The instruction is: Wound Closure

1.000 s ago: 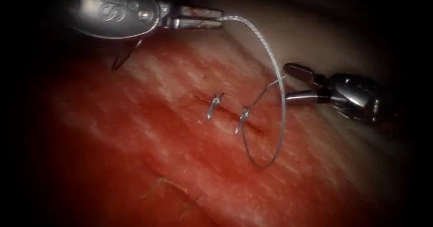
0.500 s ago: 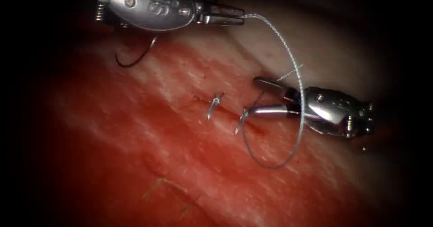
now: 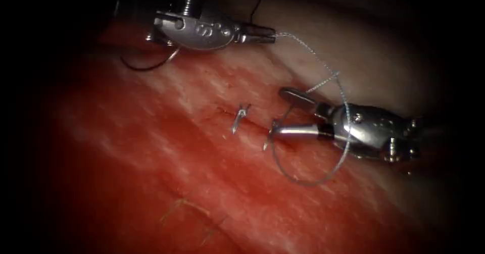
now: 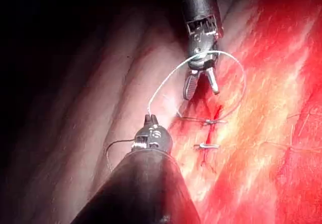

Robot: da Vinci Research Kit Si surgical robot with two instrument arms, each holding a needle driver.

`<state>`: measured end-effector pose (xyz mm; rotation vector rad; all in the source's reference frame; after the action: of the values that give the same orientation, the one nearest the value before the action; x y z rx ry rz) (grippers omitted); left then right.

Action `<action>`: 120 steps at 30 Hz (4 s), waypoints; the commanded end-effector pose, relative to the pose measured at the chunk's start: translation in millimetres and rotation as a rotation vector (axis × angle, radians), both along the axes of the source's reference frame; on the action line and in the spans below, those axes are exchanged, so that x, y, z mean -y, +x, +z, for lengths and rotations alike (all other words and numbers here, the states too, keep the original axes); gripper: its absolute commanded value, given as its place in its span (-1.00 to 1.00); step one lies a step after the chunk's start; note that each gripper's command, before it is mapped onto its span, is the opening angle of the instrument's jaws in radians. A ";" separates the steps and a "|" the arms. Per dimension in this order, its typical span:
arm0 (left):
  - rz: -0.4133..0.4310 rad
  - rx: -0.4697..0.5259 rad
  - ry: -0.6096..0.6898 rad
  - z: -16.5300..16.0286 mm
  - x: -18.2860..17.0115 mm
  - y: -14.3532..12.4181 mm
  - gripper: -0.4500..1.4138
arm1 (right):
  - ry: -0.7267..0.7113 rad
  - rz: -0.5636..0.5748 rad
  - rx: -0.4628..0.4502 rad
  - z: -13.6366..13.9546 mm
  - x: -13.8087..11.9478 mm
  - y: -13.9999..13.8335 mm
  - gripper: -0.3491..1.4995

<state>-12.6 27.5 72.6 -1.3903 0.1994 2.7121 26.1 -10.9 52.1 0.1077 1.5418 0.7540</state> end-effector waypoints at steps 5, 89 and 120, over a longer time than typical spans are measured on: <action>0.016 -0.039 0.011 3.5 2.9 -0.9 -1.00 | 0.005 0.060 -0.011 -0.8 -0.4 0.4 0.38; 0.018 -0.175 0.016 2.7 2.0 4.6 -1.00 | 0.434 0.159 0.170 4.4 3.6 -2.2 -1.00; -0.119 -0.179 0.082 15.4 -17.2 5.6 -1.00 | -0.525 -0.555 0.382 -0.2 8.8 2.9 -1.00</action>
<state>-6.7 44.5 88.0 -1.0780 0.1756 2.7105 28.3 -19.2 51.6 -0.0102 1.2197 -0.0943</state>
